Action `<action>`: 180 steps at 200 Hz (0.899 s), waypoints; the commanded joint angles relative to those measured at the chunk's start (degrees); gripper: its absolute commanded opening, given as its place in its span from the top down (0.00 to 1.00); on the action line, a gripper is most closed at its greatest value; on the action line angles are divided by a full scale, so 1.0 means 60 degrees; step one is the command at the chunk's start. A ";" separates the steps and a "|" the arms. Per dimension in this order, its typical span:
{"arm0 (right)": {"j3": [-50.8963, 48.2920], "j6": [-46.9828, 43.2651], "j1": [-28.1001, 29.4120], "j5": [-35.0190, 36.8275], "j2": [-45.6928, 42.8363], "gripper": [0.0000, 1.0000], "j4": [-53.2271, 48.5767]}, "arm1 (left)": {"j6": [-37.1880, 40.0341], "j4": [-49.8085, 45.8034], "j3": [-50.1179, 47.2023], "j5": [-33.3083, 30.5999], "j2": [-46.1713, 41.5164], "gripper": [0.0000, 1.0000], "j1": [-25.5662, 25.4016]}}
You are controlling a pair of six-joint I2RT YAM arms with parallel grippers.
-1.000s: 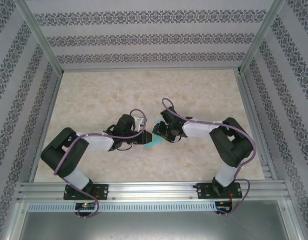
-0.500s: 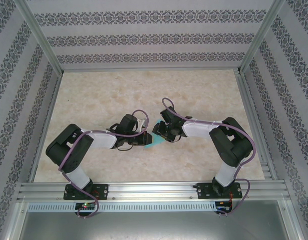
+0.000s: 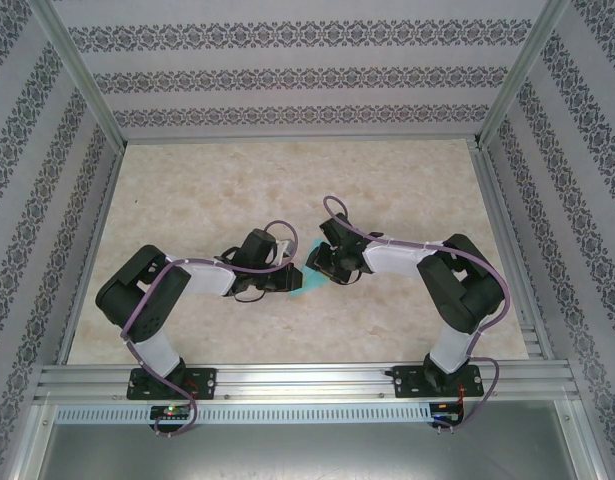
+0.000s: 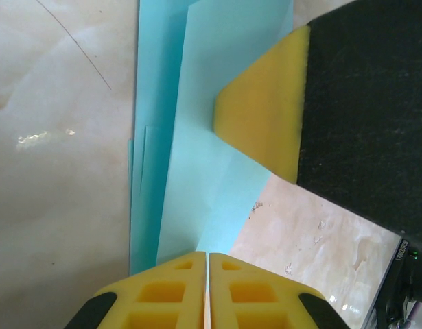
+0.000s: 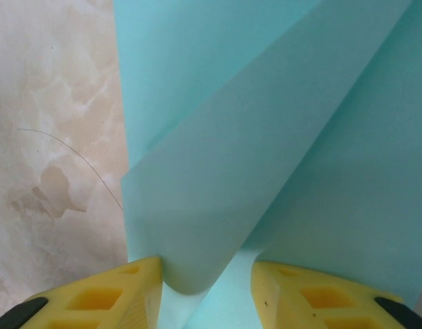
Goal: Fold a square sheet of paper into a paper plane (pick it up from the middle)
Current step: Fourth fold the wing at the center of the table.
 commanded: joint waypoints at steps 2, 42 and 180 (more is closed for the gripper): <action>-0.0506 0.0054 0.0035 0.0984 0.1017 0.59 -0.1525 | 0.0095 -0.0302 0.0222 -0.0165 -0.0347 0.89 -0.0078; -0.0342 -0.0087 0.0069 0.0961 0.1215 0.63 -0.1719 | -0.0105 -0.0323 0.0137 -0.0836 -0.1069 0.91 -0.0078; 0.0089 -0.0319 0.0076 0.0853 0.1687 0.53 -0.2179 | -0.0252 0.0341 0.0545 -0.0450 -0.0143 0.92 -0.0092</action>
